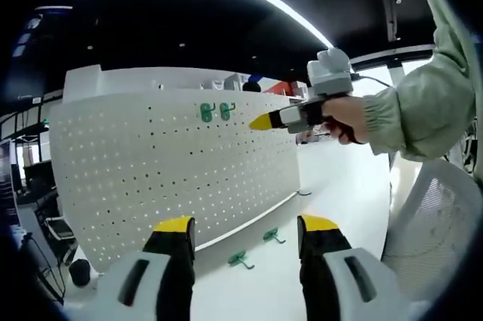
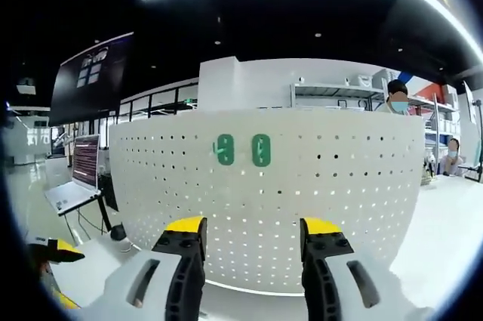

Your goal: Insert the hook assembly into the mounting plate slot until the hook locks in place.

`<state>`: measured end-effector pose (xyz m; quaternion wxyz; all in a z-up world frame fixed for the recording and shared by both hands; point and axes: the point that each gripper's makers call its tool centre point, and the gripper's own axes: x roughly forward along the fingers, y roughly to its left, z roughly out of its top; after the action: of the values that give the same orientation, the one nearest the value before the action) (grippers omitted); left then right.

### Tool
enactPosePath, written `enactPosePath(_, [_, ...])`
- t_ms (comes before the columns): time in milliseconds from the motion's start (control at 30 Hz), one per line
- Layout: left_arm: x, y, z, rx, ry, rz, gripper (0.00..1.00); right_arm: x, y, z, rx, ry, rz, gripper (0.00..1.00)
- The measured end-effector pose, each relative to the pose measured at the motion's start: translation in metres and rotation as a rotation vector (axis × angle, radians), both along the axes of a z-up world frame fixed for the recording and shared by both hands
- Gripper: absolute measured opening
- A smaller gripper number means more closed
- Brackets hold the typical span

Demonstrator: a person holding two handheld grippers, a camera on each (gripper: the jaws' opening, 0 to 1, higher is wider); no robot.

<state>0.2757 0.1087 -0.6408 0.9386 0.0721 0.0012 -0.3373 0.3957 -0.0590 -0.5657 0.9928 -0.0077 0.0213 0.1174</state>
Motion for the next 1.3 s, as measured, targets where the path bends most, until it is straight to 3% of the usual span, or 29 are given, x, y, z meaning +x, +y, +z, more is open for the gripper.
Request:
enactPosePath(67, [0.0, 0.0, -0.001, 0.006, 0.001, 0.0, 0.57, -0.007, 0.0, -0.005, -0.038, 0.0, 0.005, 0.48])
enactPosePath(333, [0.0, -0.003, -0.007, 0.026, 0.015, -0.008, 0.56, -0.029, -0.003, -0.023, -0.048, 0.02, 0.016, 0.48])
enactPosePath(567, [-0.001, -0.007, -0.013, 0.058, 0.023, -0.019, 0.56, -0.05, -0.003, -0.045, -0.04, 0.053, 0.024, 0.47])
enactPosePath(1300, [-0.003, -0.011, -0.031, 0.121, 0.065, -0.034, 0.56, -0.091, -0.004, -0.076, 0.019, 0.103, 0.042, 0.47])
